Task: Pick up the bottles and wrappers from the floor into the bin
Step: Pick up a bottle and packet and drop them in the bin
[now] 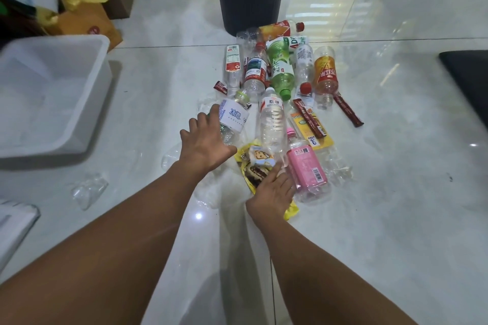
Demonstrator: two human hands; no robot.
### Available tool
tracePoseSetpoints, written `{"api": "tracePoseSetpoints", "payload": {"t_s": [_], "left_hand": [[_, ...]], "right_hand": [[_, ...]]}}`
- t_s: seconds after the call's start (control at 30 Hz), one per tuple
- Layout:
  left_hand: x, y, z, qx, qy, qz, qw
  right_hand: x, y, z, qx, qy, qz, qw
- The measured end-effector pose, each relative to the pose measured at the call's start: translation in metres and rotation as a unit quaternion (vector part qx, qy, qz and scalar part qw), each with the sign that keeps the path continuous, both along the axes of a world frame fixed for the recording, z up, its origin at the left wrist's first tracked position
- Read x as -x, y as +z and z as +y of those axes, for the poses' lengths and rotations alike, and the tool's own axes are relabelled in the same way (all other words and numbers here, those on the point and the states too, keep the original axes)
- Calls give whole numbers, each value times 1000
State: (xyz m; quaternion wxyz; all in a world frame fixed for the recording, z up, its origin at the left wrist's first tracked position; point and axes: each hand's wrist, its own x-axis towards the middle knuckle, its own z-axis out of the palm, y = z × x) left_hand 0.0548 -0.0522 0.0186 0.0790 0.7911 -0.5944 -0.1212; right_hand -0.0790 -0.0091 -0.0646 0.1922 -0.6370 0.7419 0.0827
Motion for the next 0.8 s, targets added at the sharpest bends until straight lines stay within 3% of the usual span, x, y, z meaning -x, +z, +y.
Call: {"api": "tracePoseSetpoints", "payload": {"t_s": [0.27, 0.8], "left_hand": [[3, 16, -1, 11, 2, 1, 1000], [12, 77, -10, 102, -11, -7, 995]], "right_hand": [[8, 14, -2, 44, 42, 44, 997], [24, 88, -34, 208, 148, -2, 967]]}}
